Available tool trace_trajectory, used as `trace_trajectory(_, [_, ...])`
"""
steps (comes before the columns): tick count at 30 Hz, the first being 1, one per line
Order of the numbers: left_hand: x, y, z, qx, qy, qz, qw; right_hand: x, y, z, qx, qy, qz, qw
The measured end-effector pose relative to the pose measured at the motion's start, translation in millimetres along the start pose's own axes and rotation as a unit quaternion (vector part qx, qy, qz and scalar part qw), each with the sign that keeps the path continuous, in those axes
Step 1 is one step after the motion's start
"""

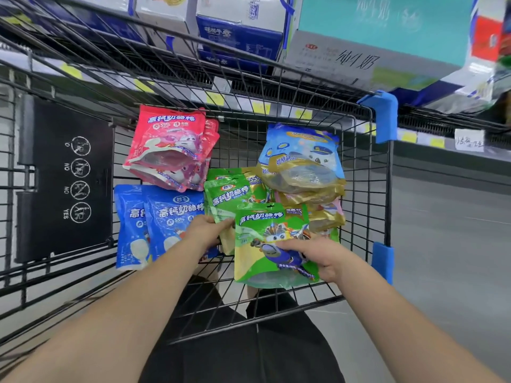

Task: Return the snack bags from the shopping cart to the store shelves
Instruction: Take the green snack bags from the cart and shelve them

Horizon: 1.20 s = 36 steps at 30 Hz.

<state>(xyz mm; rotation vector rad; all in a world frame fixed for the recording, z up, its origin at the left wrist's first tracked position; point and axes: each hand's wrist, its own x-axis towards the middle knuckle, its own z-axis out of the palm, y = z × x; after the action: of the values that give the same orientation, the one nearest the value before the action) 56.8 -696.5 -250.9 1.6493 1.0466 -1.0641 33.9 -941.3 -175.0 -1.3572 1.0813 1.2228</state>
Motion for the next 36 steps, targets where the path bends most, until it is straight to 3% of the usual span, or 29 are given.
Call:
trace_trajectory(9, [-0.5, 7.4, -11.4, -0.073, -0.068, -0.028, 0.995, -25.0, -13.2, 4.5, 0.009, 0.024, -0.024, 0.999])
trace_trajectory(18, [-33.5, 3.9, -57.6, 0.008, -0.043, 0.117, 0.992, -37.5, -18.0, 25.3, 0.021, 0.015, -0.041, 0.999])
trace_trajectory(23, [-64.1, 1.9, -92.0, 0.007, -0.057, 0.15, 0.987, -49.4, -21.2, 36.3, 0.03, -0.026, -0.075, 0.996])
trace_trajectory(27, [-85.9, -1.1, -126.5, 0.014, -0.056, 0.186, 0.981, -68.2, -34.5, 35.7, -0.001, -0.017, -0.145, 0.989])
trace_trajectory(36, [-157.0, 51.0, -164.5, -0.097, -0.085, 0.296, 0.947, -118.8, -86.5, 20.9, -0.017, 0.002, -0.287, 0.958])
